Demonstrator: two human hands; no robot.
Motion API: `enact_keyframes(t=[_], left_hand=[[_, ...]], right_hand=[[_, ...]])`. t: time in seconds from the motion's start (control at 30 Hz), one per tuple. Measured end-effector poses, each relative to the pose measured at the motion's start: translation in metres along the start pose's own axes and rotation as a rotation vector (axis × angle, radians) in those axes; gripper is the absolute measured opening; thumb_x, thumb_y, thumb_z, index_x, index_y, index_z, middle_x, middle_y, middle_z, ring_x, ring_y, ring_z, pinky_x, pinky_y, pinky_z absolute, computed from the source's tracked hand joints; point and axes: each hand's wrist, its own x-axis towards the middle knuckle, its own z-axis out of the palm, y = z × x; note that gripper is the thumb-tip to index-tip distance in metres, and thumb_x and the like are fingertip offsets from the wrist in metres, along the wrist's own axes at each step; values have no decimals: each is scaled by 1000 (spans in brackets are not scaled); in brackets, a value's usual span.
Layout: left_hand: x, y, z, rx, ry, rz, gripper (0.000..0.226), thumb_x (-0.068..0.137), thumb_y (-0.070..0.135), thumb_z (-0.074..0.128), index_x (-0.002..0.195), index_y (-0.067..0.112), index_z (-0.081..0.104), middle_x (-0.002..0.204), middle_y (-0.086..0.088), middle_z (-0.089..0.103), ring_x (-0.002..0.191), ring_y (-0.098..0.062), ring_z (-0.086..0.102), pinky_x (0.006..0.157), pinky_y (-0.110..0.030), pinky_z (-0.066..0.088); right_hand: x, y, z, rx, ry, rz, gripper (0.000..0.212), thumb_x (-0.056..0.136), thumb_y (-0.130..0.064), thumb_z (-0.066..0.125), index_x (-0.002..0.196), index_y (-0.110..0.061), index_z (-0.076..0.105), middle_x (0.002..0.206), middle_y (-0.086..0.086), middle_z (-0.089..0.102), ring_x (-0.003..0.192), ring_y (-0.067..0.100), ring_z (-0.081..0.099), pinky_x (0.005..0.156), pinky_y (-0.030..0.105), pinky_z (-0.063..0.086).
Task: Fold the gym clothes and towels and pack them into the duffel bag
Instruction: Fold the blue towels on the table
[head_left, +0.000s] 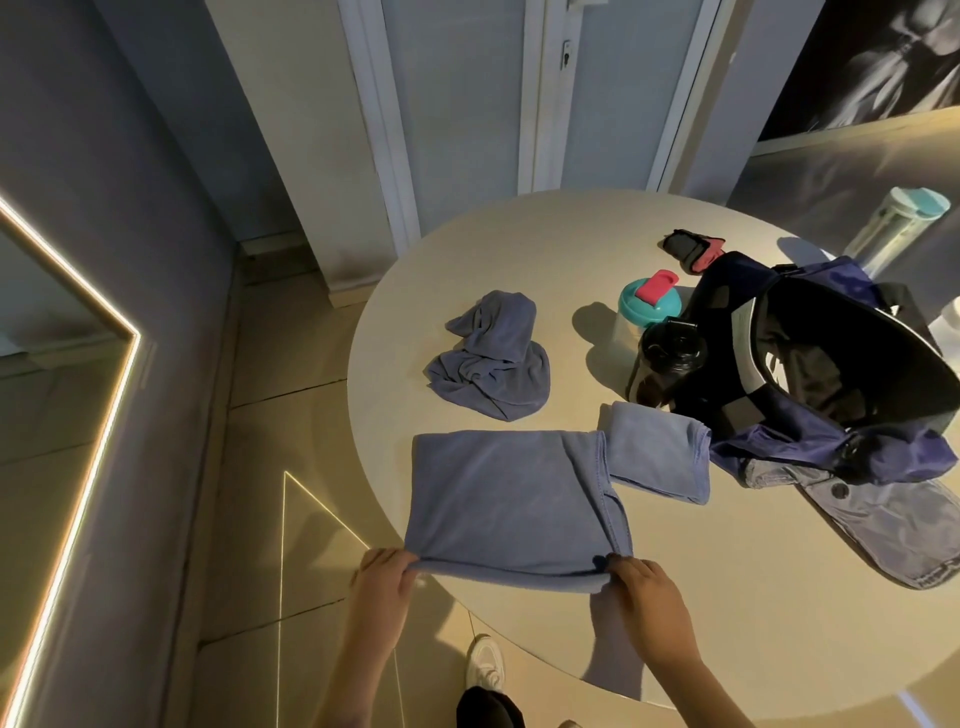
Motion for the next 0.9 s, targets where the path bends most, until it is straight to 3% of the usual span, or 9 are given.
enact_keyframes(t=[0.07, 0.13, 0.27, 0.37, 0.5, 0.6, 0.7, 0.9], left_hand=[[0, -4, -9, -17, 26, -52, 9, 87, 12, 63, 88, 13, 72, 76, 3, 66, 80, -18, 58, 69, -31, 45], [4, -6, -19, -69, 30, -99, 13, 88, 18, 58, 89, 16, 71, 74, 7, 63, 81, -17, 57, 70, -31, 45], [30, -2, -35, -133, -15, -145, 12, 92, 18, 56, 98, 20, 66, 79, 5, 60, 79, -15, 59, 74, -34, 50], [61, 10, -43, -203, -15, -151, 10, 93, 17, 55, 92, 24, 62, 77, 5, 60, 77, -17, 60, 68, -33, 49], [104, 25, -45, -208, -45, -177, 13, 94, 15, 52, 89, 11, 63, 80, -2, 62, 76, -20, 60, 69, -37, 50], [132, 26, -41, -185, -71, -167, 14, 95, 14, 52, 90, 8, 64, 81, -3, 61, 76, -20, 59, 65, -29, 48], [152, 23, -33, -148, -103, -157, 13, 94, 11, 53, 88, 8, 63, 77, 1, 56, 75, -18, 56, 59, -19, 37], [179, 15, -18, -27, -141, -116, 15, 94, 13, 55, 96, 5, 68, 87, -6, 65, 77, -15, 55, 69, -22, 39]], right_hand=[[2, -9, -5, 50, 19, 44, 23, 72, 4, 69, 84, -15, 69, 61, 3, 62, 55, 26, 56, 46, 30, 40], [6, -17, -10, 97, 47, 94, 10, 81, -3, 68, 85, -12, 67, 58, 5, 59, 53, 27, 53, 48, 32, 36], [28, -29, -23, 196, 110, 142, 8, 89, -16, 61, 95, -11, 65, 68, 10, 62, 62, 29, 56, 55, 36, 43], [55, -31, -30, 186, 128, 182, 13, 92, -22, 57, 97, -12, 63, 76, 13, 63, 67, 31, 57, 58, 36, 46], [91, -33, -41, 132, 164, 175, 12, 90, -18, 59, 92, -7, 65, 77, 16, 66, 67, 35, 59, 58, 33, 43], [113, -39, -50, 108, 76, 245, 18, 93, -30, 51, 100, -17, 62, 89, 10, 64, 83, 32, 59, 75, 38, 47], [133, -41, -51, 59, 26, 290, 21, 93, -32, 49, 103, -19, 62, 96, 10, 63, 91, 31, 58, 81, 39, 44], [160, -42, -42, 0, -27, 294, 24, 93, -28, 51, 112, -18, 62, 113, 9, 60, 108, 28, 51, 93, 40, 37]])
